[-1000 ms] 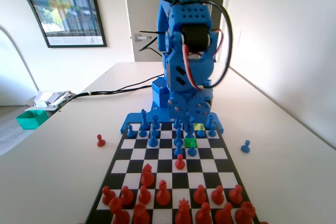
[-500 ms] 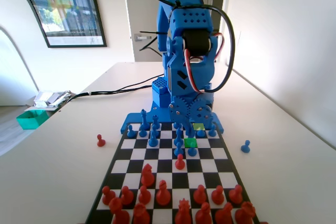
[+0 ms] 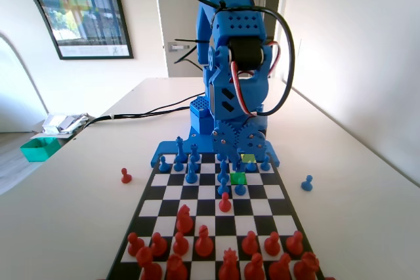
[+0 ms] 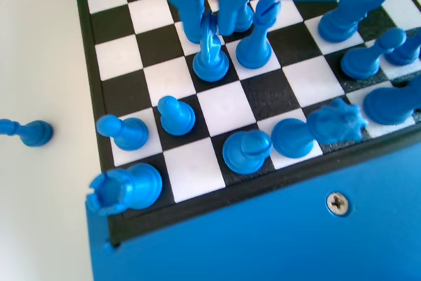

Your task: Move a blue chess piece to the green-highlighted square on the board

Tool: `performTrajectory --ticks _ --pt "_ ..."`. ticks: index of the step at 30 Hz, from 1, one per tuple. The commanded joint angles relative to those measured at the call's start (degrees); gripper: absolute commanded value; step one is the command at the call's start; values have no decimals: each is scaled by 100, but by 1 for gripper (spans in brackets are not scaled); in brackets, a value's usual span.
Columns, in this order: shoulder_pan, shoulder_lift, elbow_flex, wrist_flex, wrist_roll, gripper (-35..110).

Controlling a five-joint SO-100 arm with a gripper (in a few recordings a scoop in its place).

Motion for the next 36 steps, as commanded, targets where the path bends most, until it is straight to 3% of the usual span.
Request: performTrajectory --ticks 1,10,21,29,36 --pt "-141 132 -9 -26 -132 9" --pt "-105 378 -149 202 -105 10" --pt "-185 993 -1230 1740 79 10" --pt "-141 1617 -2171 3006 -527 1" --pt "-9 2338 -2927 4061 -1239 1"
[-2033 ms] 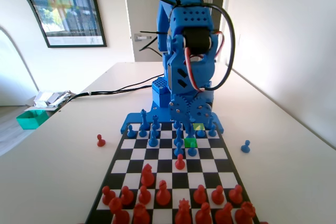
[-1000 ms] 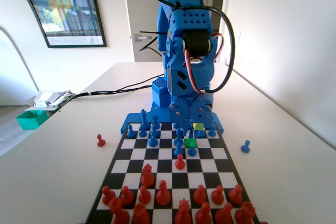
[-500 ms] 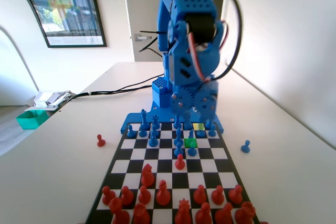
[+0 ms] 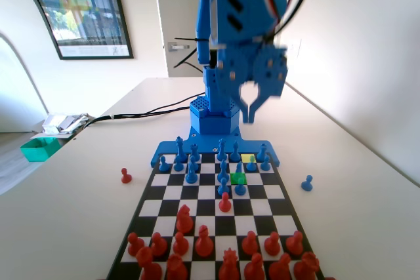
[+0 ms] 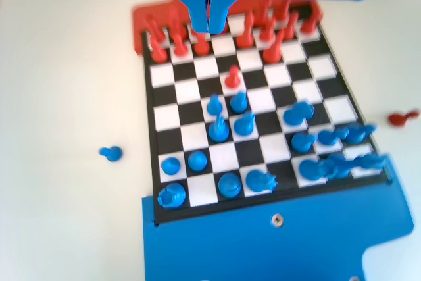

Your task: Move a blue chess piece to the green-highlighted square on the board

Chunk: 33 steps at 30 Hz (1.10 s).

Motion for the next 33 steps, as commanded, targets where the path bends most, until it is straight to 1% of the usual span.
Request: performTrajectory --ticks 1,7,10,14,19,24,33 --pt "18 773 -791 686 -536 1" --pt "176 1617 -1723 2065 -1107 1" --pt "290 2171 -1925 2479 -1424 1" --pt "369 2839 -1837 2786 -1731 1" --pt "510 3946 -1020 2725 -2206 1" --pt "598 5062 70 2303 -2584 1" --pt "703 5827 896 2013 -2742 1"
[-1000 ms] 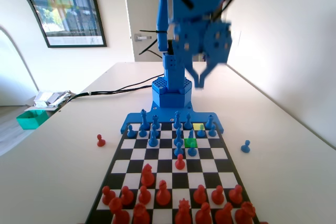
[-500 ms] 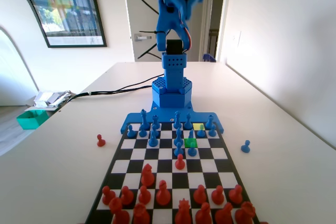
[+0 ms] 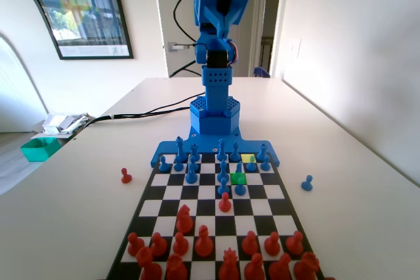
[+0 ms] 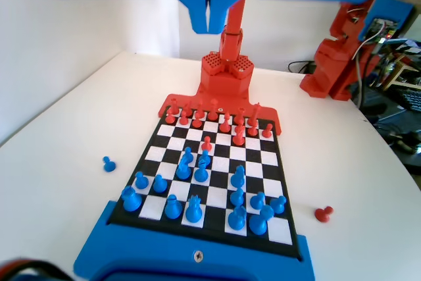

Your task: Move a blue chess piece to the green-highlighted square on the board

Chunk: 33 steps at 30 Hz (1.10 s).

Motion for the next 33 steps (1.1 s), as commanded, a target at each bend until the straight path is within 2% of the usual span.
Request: performTrajectory --ticks 1,33 --pt "-9 237 149 -44 -167 1" --pt "352 879 185 -220 -167 2"
